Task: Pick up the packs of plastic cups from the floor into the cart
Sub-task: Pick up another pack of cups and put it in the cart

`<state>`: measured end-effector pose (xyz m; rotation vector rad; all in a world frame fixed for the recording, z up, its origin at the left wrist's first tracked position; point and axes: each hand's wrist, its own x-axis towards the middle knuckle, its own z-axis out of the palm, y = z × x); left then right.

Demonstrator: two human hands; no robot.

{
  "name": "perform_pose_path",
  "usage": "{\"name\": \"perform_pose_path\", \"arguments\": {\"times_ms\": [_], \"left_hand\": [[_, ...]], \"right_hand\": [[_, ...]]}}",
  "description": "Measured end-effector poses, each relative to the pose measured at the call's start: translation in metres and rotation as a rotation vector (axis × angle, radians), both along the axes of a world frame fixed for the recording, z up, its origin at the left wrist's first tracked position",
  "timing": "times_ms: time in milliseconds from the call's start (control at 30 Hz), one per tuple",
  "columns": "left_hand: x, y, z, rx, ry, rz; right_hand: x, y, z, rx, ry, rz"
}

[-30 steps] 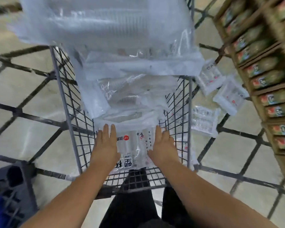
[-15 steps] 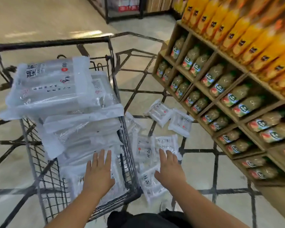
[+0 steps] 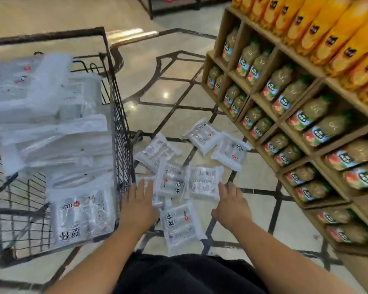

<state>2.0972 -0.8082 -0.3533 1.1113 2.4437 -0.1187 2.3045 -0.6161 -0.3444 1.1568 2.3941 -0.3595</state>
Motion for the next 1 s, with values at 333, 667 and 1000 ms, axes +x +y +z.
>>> {"name": "perform_pose_path", "arguments": {"times_ms": [333, 667, 1000], "left_hand": [[0.068, 0.038, -0.062, -0.121, -0.084, 0.155], [0.032, 0.040, -0.478, -0.232, -0.343, 0.407], [0.070, 0.011, -0.710, -0.055, -0.561, 1.025]], "right_hand": [[0.036, 0.058, -0.092, -0.187, -0.063, 0.026], [0.011, 0.045, -0.497, -0.277, -0.062, -0.045], [0.005, -0.003, -0.718, -0.466, 0.091, -0.196]]}}
